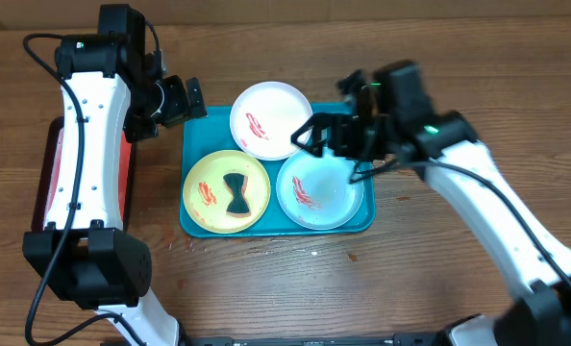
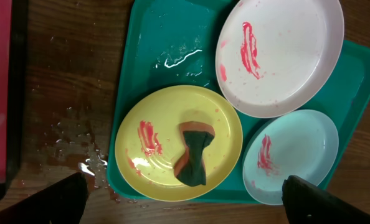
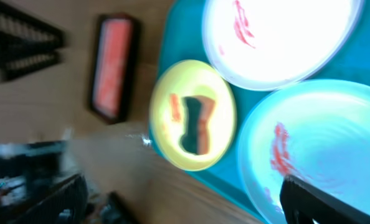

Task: Clean dirty plates on tray and stack at the side
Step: 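Move the right gripper to the yellow plate's rim and grasp it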

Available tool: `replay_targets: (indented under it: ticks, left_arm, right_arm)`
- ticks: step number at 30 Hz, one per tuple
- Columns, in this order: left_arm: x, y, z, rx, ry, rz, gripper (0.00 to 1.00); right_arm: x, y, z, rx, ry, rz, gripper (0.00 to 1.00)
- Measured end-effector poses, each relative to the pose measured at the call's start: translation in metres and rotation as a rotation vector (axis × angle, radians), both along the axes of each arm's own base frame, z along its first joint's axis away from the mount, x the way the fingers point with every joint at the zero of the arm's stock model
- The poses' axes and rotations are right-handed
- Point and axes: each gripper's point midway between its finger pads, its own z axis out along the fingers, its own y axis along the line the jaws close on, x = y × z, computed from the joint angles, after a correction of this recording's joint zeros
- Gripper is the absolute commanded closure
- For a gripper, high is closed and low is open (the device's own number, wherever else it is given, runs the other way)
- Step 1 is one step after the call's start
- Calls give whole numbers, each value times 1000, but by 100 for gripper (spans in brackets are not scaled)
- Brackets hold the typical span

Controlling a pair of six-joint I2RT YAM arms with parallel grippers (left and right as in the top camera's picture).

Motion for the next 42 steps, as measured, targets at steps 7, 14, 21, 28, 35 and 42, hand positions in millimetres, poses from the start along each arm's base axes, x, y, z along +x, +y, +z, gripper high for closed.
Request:
replay_targets:
  ticks: [7, 14, 21, 28, 35, 42]
  left_arm:
    - [0, 0, 0, 0, 0, 0, 0]
    - [-1, 0, 0, 0, 6, 0, 44]
    - [-1, -3, 0, -3, 4, -9, 22]
    - [-1, -4, 0, 8, 3, -21, 34]
    - [-2, -3, -1, 14, 4, -21, 42]
    - [-2, -3, -2, 14, 7, -21, 42]
  right_arm:
    - [31, 41, -10, -68, -154, 27, 34]
    - [44, 62, -48, -175, -201, 3, 39]
    - [36, 91, -127, -323, -174, 50, 38]
    - [25, 95, -159, -419, -167, 66, 43]
    - [25, 87, -162, -448, -154, 57, 46]
    - [22, 89, -172, -450, -132, 72, 48]
